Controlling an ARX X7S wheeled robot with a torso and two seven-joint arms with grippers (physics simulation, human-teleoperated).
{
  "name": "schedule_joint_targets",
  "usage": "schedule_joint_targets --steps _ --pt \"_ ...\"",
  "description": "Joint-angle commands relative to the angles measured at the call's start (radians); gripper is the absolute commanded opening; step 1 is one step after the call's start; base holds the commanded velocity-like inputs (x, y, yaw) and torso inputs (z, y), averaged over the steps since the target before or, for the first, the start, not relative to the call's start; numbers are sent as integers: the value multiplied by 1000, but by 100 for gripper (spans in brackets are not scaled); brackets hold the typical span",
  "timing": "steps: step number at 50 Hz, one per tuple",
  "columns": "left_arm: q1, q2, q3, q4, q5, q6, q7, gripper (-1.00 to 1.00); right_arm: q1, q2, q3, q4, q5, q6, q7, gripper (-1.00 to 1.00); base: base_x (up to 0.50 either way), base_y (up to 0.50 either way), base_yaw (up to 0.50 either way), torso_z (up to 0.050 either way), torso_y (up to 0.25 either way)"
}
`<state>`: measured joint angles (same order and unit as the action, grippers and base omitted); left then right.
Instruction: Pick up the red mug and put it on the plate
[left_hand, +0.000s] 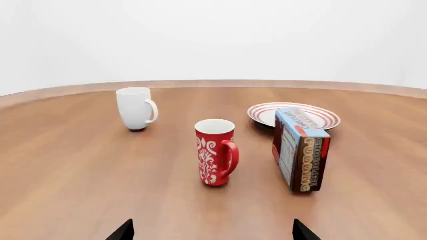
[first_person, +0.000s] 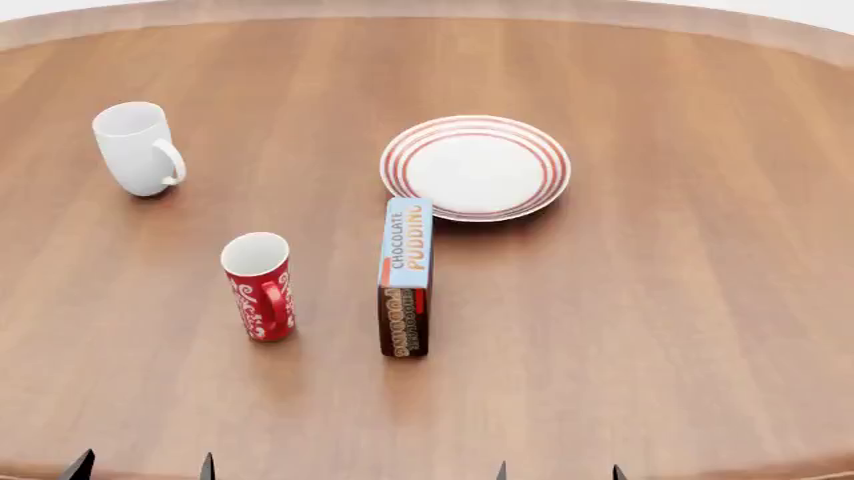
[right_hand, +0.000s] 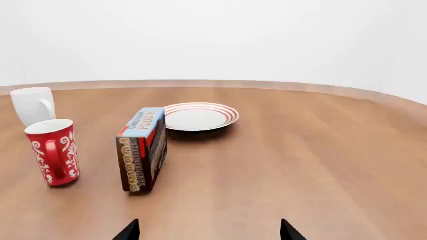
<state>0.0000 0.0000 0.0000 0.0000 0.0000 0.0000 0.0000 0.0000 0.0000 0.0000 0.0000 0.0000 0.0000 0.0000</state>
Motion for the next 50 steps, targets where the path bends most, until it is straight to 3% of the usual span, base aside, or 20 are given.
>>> schedule_joint_targets --steps 1,21,50 --pt "0 -17 19 0 -15 -1 -16 100 -2 15 -25 -3 -2 3 32 100 0 0 0 0 0" --pt "-3 -65 78 -11 -41 33 -75 100 4 65 -83 6 45 -4 78 100 0 0 0 0 0" --pt "-27 -100 128 -155 -28 403 -110 100 6 100 -122 4 93 -10 104 100 0 0 0 0 0"
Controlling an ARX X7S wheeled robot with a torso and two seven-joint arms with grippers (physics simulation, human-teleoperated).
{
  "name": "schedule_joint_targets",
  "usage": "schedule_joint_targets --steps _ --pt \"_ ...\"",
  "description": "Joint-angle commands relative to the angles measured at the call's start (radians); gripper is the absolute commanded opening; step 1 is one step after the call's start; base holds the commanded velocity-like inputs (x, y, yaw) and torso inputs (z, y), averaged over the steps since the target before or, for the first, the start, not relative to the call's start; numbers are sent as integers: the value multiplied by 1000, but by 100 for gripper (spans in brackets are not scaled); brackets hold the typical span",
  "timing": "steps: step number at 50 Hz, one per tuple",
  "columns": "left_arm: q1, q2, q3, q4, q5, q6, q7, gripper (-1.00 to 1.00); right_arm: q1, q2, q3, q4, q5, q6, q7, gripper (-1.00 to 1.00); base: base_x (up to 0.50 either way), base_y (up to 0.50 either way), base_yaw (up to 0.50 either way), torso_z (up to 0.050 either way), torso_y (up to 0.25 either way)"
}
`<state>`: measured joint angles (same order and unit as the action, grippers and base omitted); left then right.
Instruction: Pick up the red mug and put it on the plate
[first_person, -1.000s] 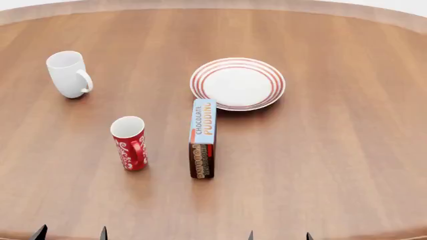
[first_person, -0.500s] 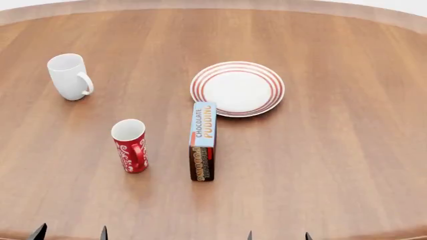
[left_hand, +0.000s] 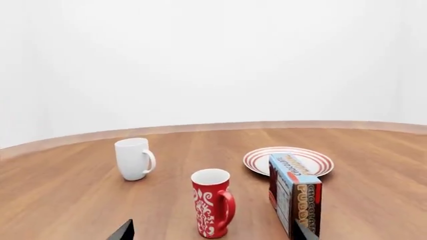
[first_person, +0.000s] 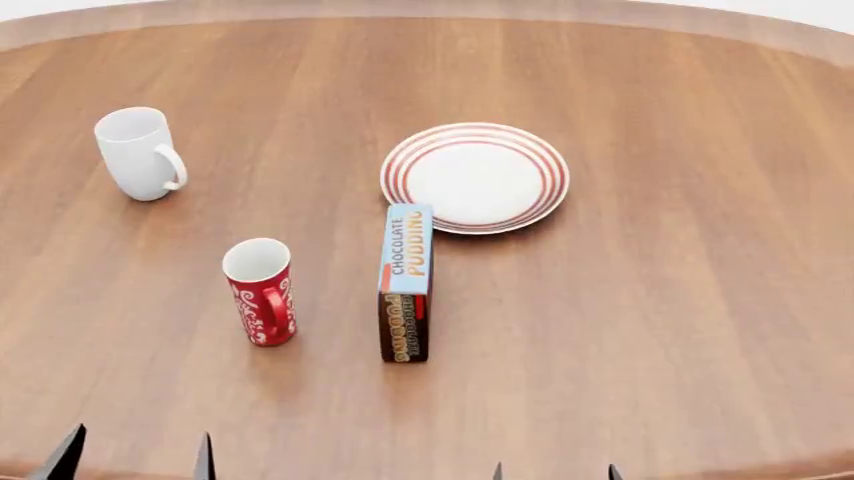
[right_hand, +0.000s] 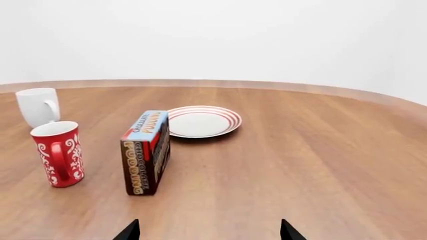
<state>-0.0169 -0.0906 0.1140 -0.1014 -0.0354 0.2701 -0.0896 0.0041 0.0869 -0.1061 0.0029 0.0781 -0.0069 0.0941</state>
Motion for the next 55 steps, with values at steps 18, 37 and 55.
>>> schedule_joint_targets --steps 18,37,55 --pt "-33 -17 27 -137 42 318 -75 100 2 31 -38 5 33 -18 22 100 0 0 0 0 0" --pt "-52 -22 38 -198 53 444 -122 100 3 46 -55 0 49 -15 38 100 0 0 0 0 0" --pt "-55 -34 58 -200 36 449 -129 100 1 61 -82 0 18 -32 69 100 0 0 0 0 0"
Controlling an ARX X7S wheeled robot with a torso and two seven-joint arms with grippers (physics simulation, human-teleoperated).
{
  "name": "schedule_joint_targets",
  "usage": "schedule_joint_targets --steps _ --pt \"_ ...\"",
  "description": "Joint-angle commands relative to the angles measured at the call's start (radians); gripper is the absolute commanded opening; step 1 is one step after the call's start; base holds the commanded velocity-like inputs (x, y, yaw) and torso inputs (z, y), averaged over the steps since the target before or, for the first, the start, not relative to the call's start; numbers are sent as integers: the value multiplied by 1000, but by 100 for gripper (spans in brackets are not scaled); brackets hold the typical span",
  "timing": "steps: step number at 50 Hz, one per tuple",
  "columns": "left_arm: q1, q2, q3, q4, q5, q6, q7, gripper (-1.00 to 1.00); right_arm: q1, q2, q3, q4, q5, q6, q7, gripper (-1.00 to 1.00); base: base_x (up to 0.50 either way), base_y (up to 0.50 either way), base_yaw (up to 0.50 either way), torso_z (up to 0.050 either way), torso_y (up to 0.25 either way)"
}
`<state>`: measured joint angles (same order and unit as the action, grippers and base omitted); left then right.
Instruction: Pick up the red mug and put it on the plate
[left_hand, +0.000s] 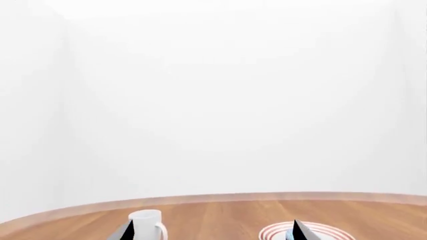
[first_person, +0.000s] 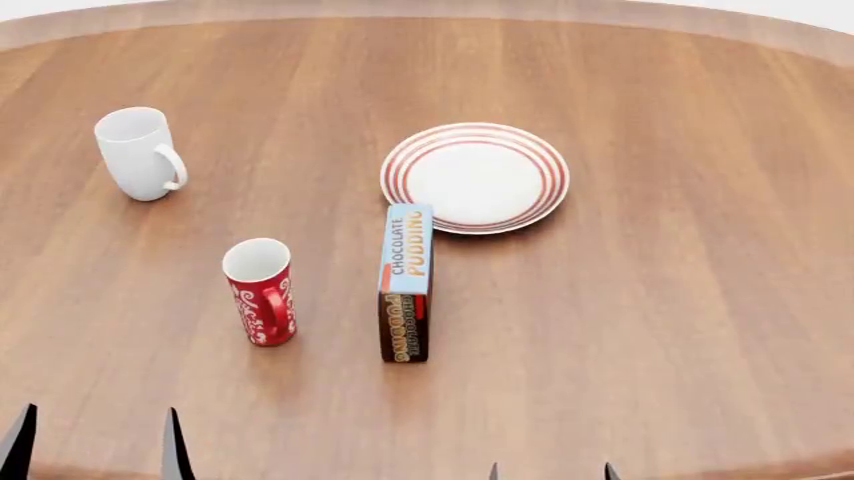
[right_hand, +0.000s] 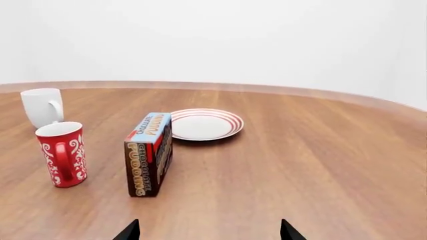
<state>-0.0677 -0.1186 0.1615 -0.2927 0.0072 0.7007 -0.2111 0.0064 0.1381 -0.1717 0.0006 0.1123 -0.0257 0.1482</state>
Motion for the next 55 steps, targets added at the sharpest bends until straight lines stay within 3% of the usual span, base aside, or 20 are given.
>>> schedule_joint_targets --steps 1,55 --pt "-4 -7 11 -9 -7 19 -9 100 -1 11 -17 2 -17 -13 16 100 0 0 0 0 0" --pt "-15 -36 60 -26 -31 53 -34 100 1 41 -57 1 4 -33 41 100 0 93 0 0 0"
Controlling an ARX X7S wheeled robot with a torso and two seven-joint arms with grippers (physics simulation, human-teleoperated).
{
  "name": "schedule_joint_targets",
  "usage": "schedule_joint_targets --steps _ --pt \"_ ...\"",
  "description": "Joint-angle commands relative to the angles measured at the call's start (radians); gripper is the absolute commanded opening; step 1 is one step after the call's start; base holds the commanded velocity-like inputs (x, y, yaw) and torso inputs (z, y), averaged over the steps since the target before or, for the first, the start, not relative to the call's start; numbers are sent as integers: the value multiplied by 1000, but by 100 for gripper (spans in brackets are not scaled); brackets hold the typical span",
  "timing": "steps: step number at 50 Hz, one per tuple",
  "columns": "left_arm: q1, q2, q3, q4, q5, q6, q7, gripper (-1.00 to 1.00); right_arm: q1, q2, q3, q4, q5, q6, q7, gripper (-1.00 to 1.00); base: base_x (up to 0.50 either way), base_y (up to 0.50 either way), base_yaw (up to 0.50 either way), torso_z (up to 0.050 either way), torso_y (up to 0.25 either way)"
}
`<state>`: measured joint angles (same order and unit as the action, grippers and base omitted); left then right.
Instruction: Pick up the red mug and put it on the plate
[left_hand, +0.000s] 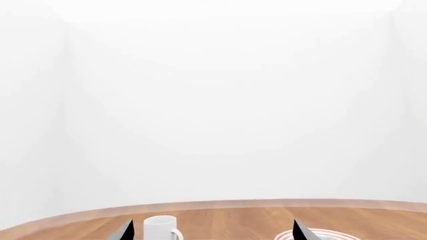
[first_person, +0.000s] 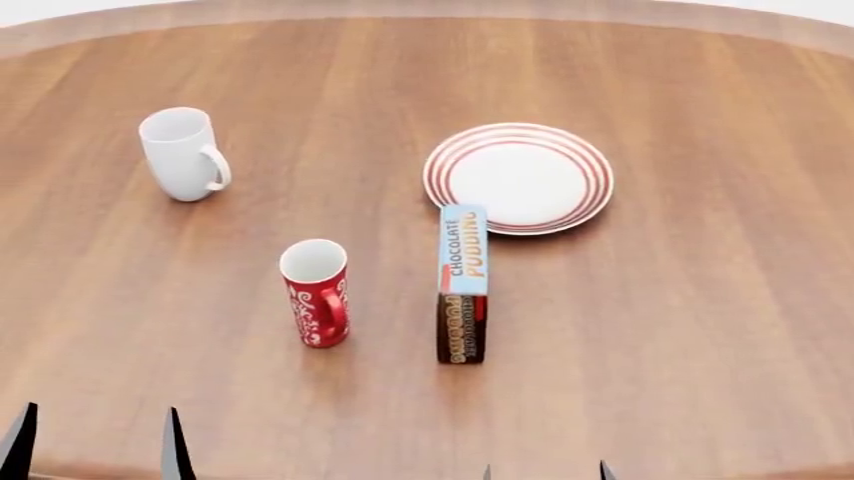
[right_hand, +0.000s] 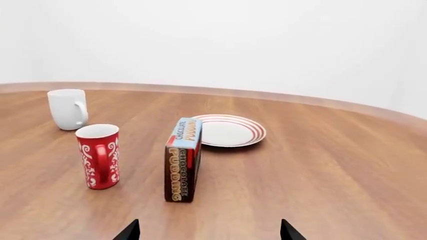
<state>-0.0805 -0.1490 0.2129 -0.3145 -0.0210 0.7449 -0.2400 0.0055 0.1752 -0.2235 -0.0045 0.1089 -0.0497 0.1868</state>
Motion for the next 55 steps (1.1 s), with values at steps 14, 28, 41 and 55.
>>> schedule_joint_targets --steps 14,28,41,55 --pt "-4 -11 17 -6 -5 12 -15 100 0 11 -13 0 16 -10 8 100 0 179 0 0 0" --pt "-6 -17 26 -8 -7 15 -22 100 -1 18 -23 -5 16 -14 16 100 15 174 0 0 0" --pt "-8 -22 34 -10 -9 20 -28 100 2 23 -30 3 20 -22 20 100 32 173 0 0 0" --pt "-10 -27 42 -12 -10 25 -36 100 6 27 -35 14 28 -30 23 100 34 174 0 0 0"
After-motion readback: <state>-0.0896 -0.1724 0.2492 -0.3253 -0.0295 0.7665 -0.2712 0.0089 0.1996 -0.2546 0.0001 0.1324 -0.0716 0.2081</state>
